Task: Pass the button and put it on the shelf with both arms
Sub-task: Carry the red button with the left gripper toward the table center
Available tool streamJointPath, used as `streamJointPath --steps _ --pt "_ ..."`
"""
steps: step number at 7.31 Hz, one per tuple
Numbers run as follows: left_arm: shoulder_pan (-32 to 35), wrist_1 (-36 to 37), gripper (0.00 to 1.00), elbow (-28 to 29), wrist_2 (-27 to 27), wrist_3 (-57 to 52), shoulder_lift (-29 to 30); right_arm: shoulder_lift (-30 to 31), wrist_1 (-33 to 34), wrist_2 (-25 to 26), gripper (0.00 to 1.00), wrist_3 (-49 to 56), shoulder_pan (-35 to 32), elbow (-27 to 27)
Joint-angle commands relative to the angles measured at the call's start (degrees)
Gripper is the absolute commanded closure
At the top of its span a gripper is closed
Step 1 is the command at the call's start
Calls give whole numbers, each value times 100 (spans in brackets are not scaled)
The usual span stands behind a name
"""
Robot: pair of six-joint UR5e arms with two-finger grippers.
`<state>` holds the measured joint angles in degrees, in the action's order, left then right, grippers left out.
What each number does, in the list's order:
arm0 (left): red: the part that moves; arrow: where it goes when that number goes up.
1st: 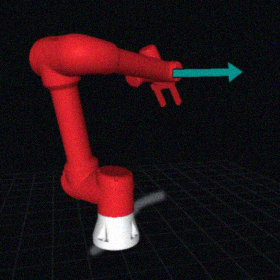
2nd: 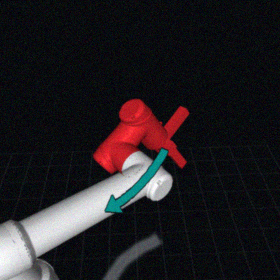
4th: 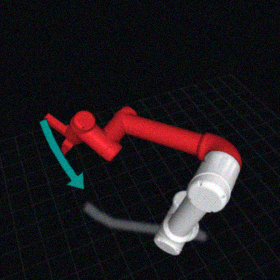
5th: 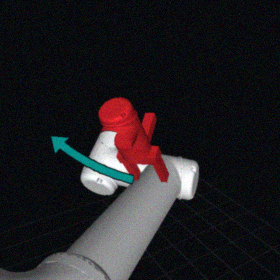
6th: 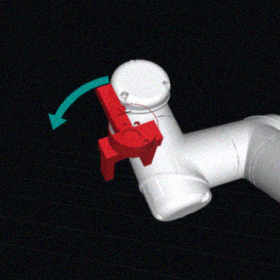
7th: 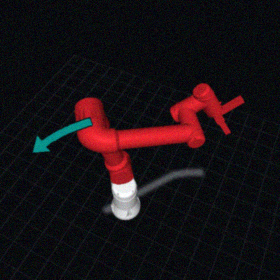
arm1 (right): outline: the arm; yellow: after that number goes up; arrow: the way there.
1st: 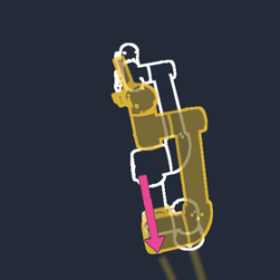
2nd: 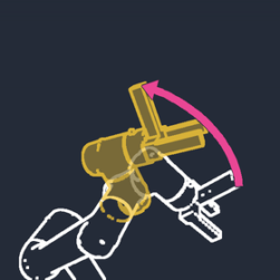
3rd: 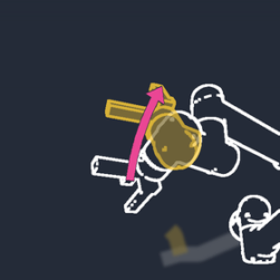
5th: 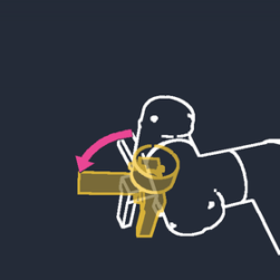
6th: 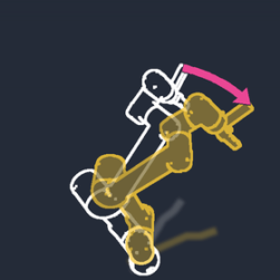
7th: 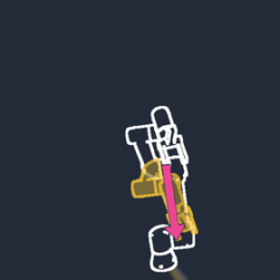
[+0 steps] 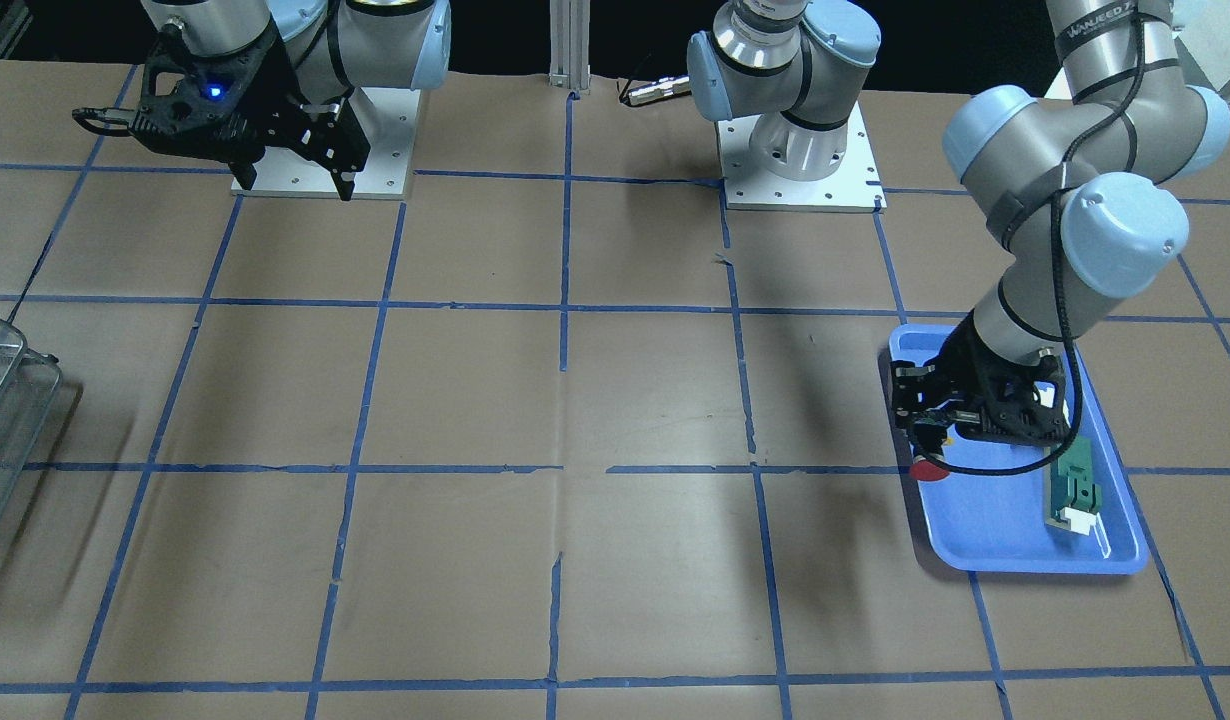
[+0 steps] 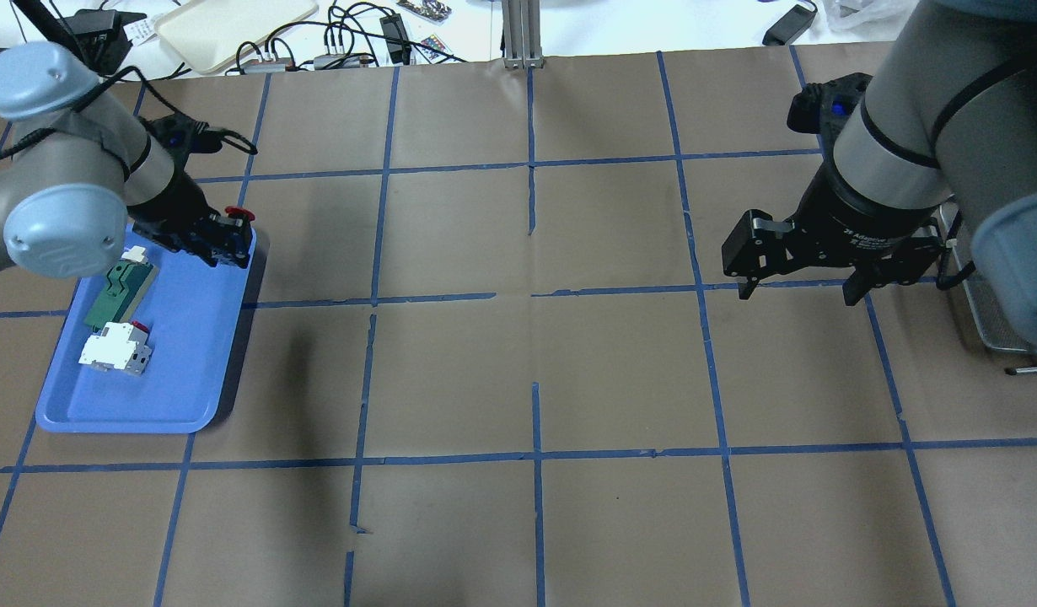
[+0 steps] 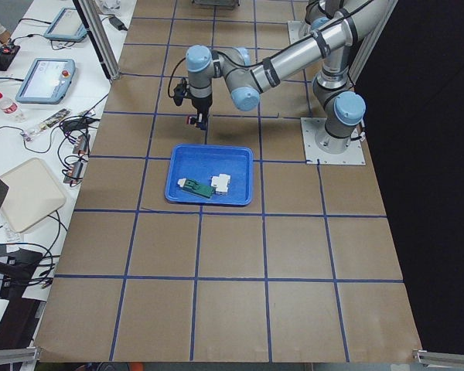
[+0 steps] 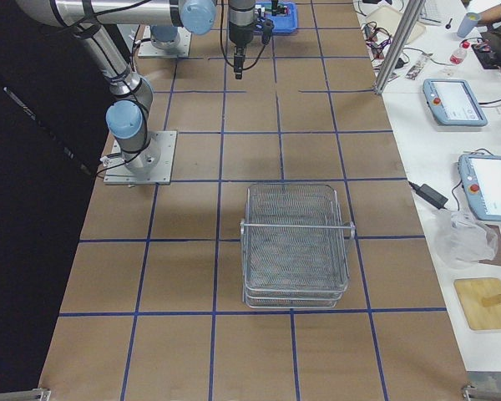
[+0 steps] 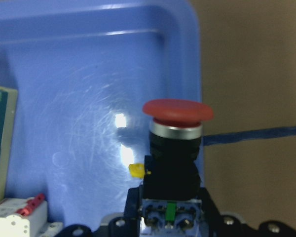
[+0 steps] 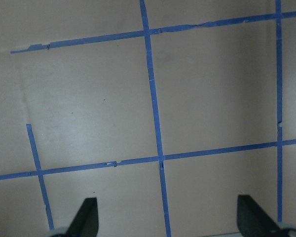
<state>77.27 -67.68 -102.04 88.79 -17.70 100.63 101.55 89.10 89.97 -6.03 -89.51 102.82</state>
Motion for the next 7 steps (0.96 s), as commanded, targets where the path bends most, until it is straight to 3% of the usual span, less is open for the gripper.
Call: streamJointPath --steps 1,4,7 --pt "1005 -1156 92 875 -448 1289 -350 5 2 12 0 -4 82 -7" --pt "2438 -1695 94 1239 -257 1875 -596 5 72 12 0 -12 232 -25" --pt "3204 -1688 95 1116 -318 2681 -607 5 64 -31 0 31 581 -16"
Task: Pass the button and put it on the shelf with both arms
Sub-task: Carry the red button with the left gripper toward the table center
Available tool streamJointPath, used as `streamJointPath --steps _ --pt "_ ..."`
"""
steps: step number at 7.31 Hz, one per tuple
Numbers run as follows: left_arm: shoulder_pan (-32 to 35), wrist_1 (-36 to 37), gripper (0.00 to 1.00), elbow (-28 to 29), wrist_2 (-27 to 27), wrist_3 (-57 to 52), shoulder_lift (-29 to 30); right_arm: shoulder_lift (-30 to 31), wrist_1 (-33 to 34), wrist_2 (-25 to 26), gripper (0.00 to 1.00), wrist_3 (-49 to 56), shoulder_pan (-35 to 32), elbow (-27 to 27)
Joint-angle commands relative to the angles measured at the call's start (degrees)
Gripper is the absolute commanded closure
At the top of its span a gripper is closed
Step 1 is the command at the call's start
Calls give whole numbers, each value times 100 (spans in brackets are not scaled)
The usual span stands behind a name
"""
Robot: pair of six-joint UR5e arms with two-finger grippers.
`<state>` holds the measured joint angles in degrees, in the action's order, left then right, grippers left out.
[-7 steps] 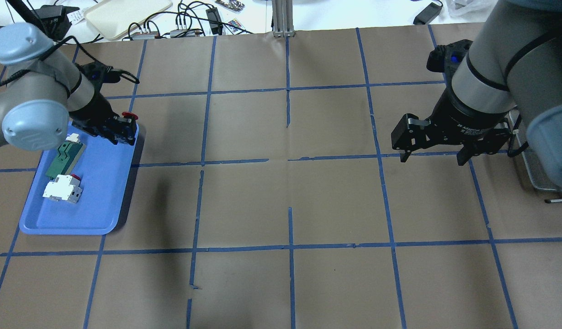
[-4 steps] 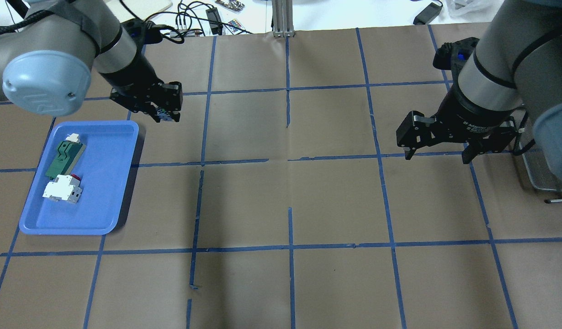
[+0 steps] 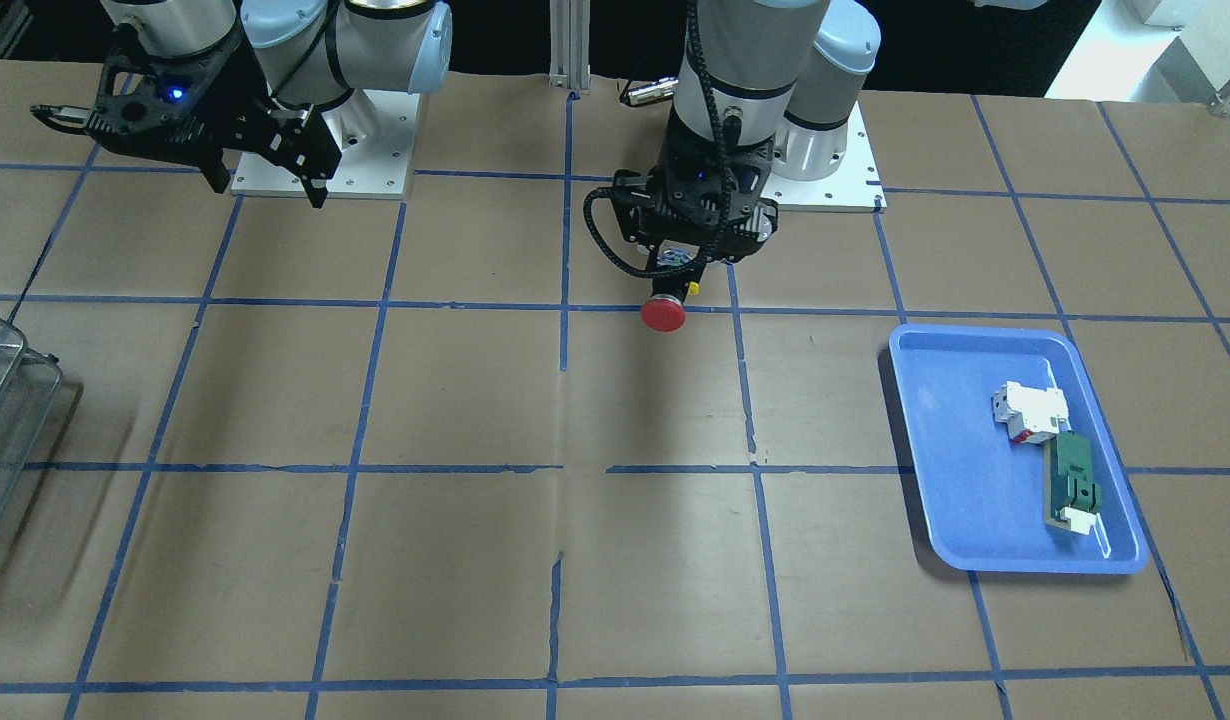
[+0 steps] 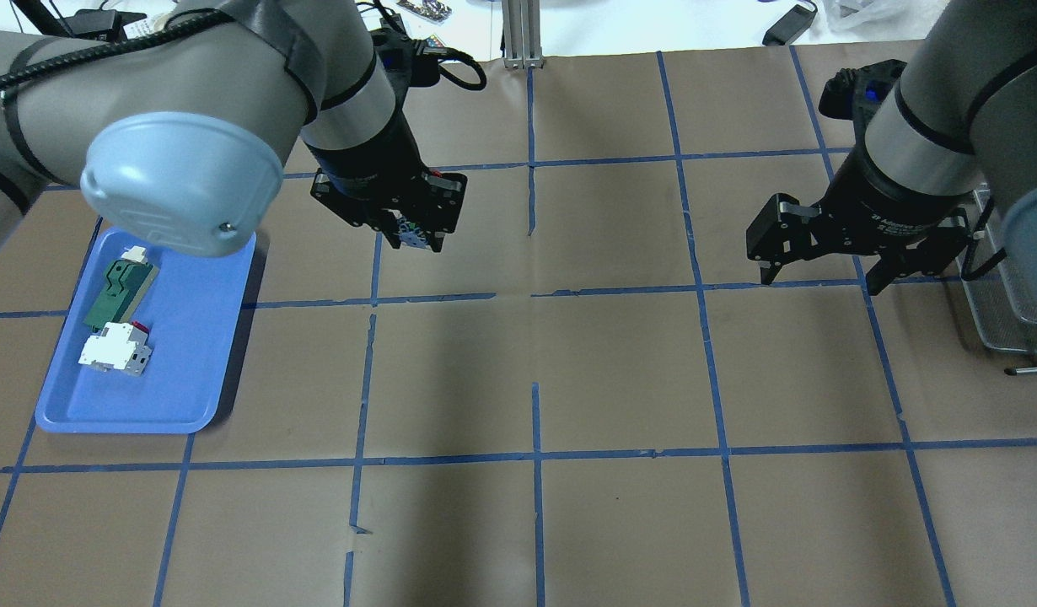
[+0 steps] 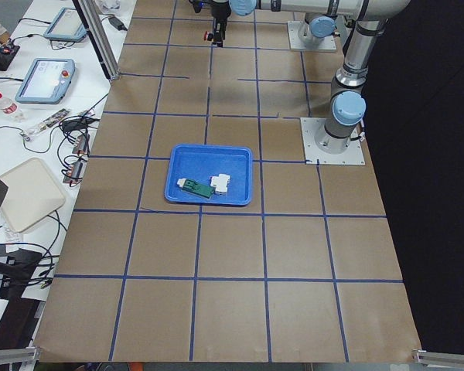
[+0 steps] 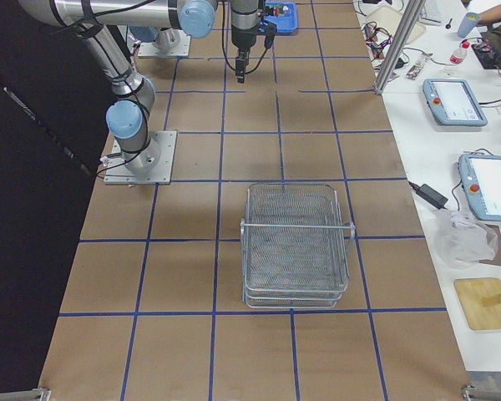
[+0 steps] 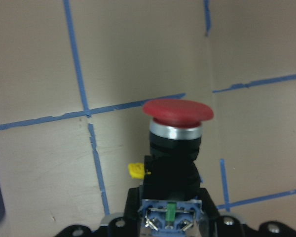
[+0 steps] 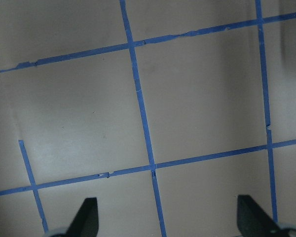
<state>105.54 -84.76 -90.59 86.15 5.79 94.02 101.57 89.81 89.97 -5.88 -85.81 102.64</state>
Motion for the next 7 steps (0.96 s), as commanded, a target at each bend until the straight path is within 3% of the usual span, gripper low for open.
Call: streamJointPath --steps 1,5,7 --pt "606 56 95 -20 -46 987 115 3 -8 -67 0 234 431 10" --pt "960 100 99 6 -46 1425 274 20 -17 -137 0 412 671 -33" --pt "960 92 99 6 7 1381 239 -50 262 -540 0 421 671 1"
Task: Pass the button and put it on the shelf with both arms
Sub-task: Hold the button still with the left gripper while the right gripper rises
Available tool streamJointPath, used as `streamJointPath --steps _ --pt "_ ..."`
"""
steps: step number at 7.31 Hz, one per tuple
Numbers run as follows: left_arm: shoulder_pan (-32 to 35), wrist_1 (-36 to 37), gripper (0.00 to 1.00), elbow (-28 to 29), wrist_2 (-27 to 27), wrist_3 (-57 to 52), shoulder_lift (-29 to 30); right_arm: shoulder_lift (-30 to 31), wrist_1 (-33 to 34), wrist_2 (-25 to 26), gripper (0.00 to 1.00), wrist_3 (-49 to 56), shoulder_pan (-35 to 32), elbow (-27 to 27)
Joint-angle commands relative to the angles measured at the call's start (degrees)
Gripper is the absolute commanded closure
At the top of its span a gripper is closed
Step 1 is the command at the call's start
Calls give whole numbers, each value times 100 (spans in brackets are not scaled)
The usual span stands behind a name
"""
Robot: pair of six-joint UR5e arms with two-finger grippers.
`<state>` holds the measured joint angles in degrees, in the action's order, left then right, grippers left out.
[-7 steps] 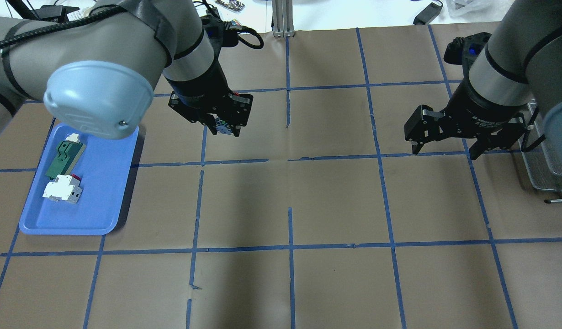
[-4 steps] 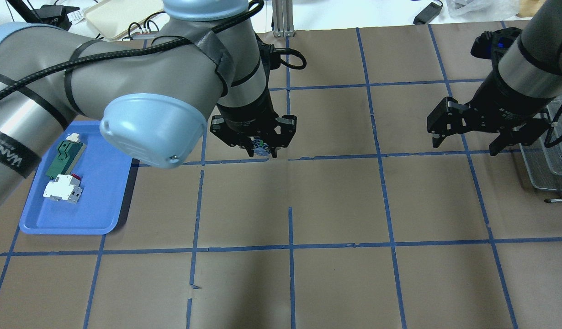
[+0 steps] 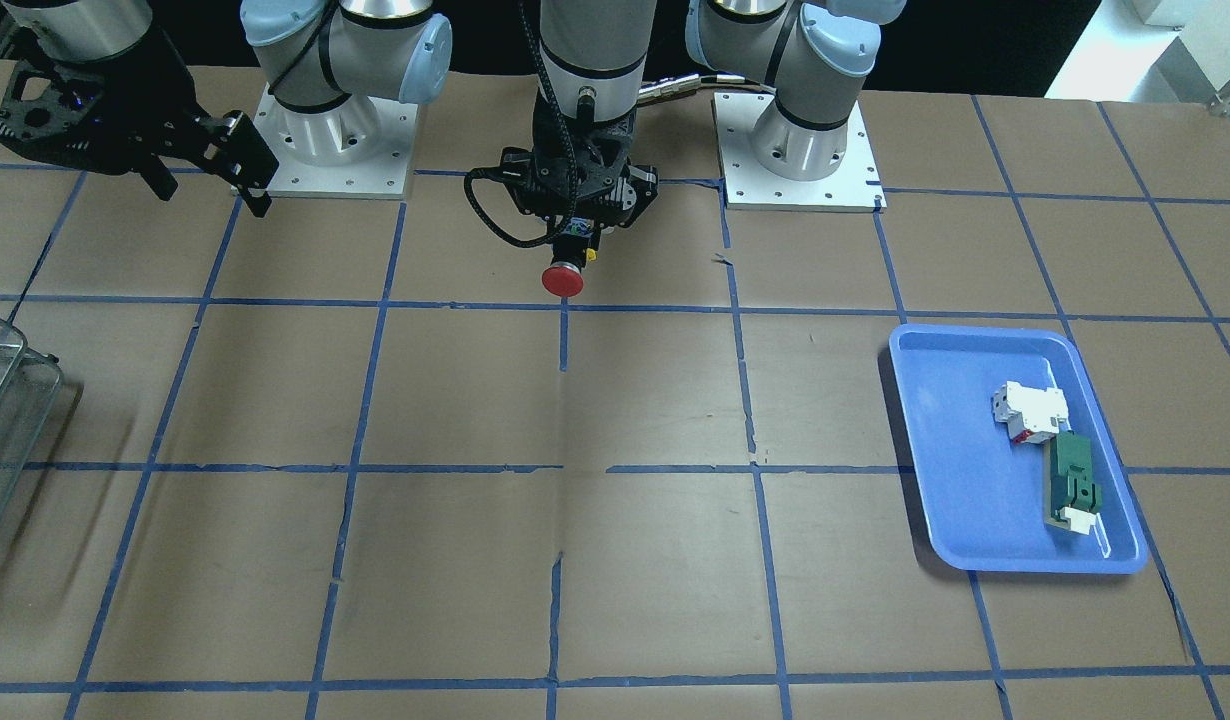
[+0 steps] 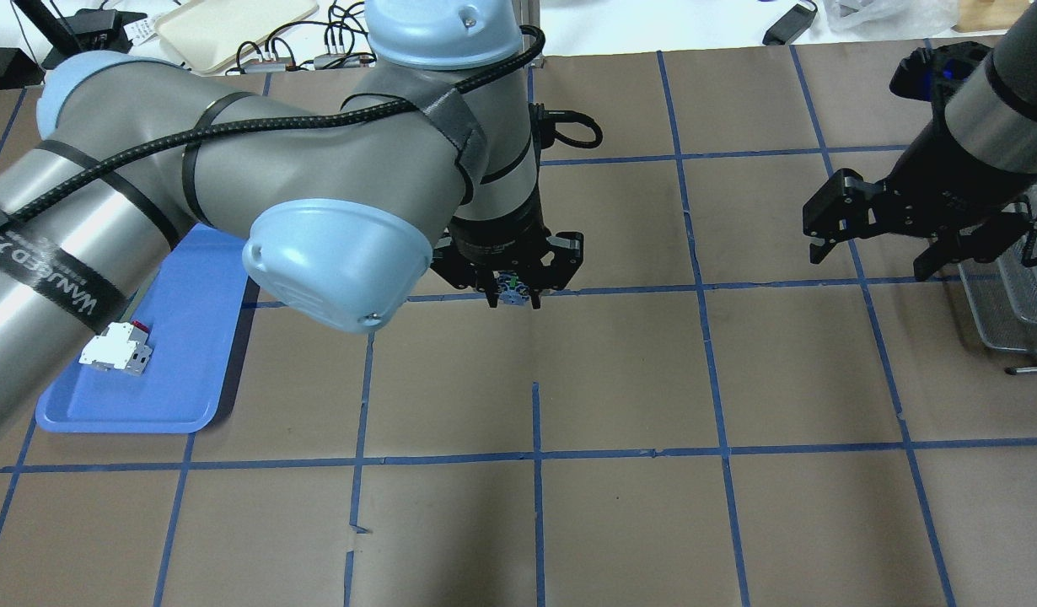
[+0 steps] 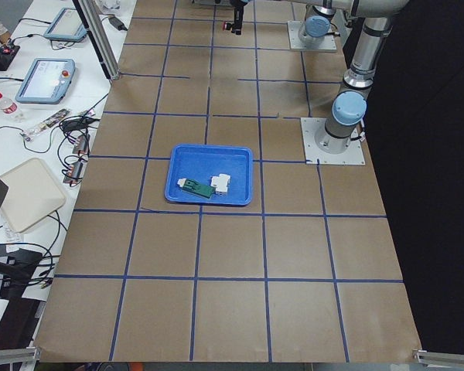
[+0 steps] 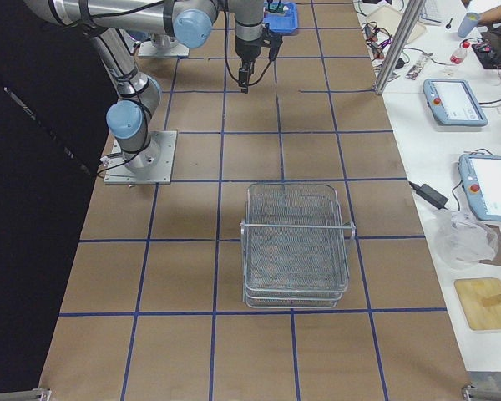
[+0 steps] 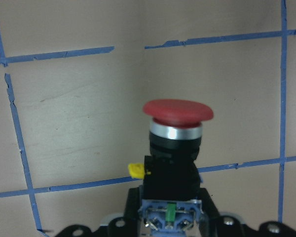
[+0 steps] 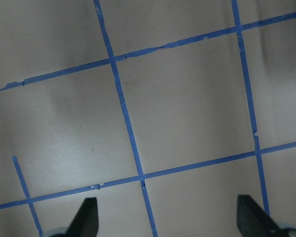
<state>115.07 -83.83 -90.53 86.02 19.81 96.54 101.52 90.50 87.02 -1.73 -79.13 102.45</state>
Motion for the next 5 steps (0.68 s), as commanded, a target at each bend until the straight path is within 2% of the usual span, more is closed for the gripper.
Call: streamJointPath --steps 1,5 --pt "-2 7 99 0 11 -38 -21 -167 457 -386 0 6 3 20" --pt "-2 7 99 -26 20 -65 -56 -203 688 -378 0 328 20 11"
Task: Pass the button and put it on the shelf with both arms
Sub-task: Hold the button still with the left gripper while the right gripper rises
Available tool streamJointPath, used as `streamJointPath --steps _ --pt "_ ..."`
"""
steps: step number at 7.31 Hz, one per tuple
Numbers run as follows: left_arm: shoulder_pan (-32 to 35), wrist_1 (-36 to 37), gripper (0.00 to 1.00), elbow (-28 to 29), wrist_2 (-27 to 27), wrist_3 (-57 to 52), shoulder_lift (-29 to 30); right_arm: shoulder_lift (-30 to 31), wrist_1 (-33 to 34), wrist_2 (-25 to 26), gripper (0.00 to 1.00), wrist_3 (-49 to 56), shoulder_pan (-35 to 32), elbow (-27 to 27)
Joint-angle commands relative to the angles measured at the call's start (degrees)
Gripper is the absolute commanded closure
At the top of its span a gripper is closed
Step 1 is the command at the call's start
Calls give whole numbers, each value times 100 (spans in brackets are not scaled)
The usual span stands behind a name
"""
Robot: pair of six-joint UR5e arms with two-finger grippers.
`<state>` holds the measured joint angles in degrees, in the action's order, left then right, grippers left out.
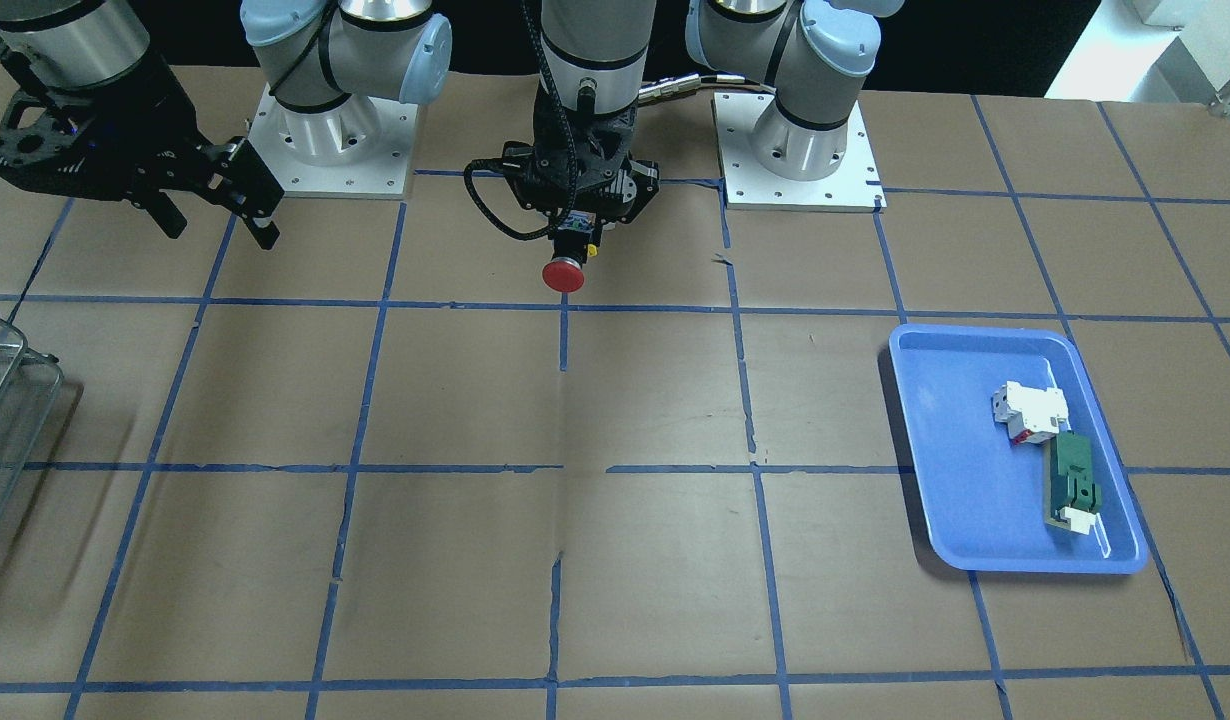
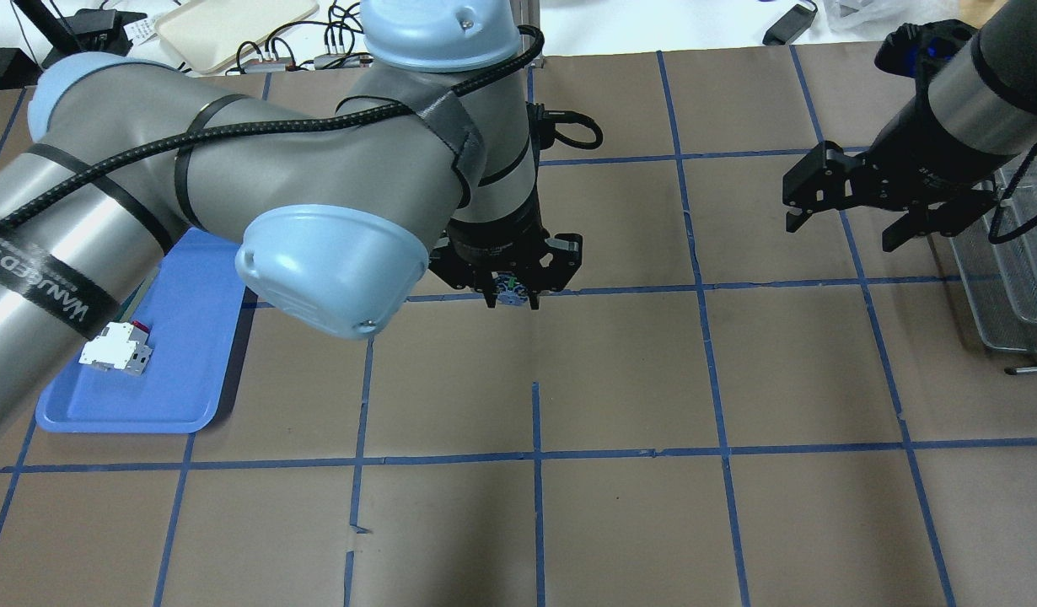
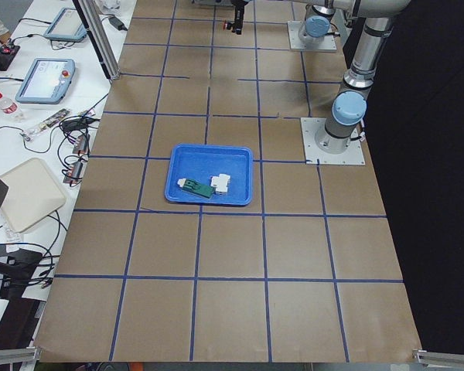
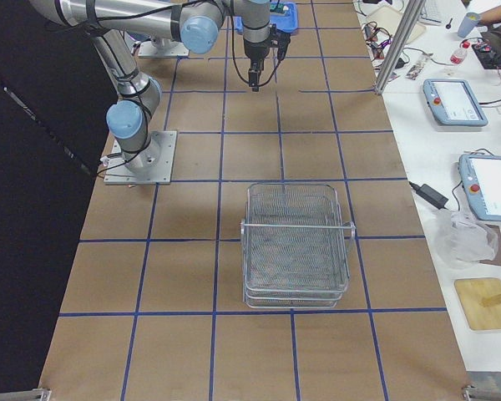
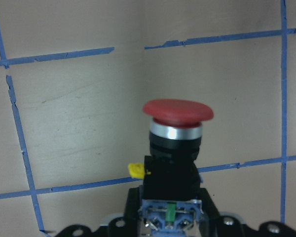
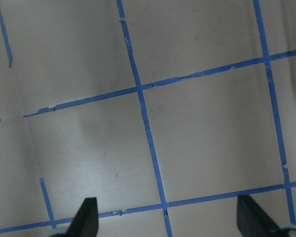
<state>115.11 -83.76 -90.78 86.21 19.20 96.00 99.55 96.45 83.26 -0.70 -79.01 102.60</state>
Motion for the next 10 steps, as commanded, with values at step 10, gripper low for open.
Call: streamJointPath --steps 10 --pt "-14 0 99 17 10 -13 7 -23 637 -1382 0 5610 9 5"
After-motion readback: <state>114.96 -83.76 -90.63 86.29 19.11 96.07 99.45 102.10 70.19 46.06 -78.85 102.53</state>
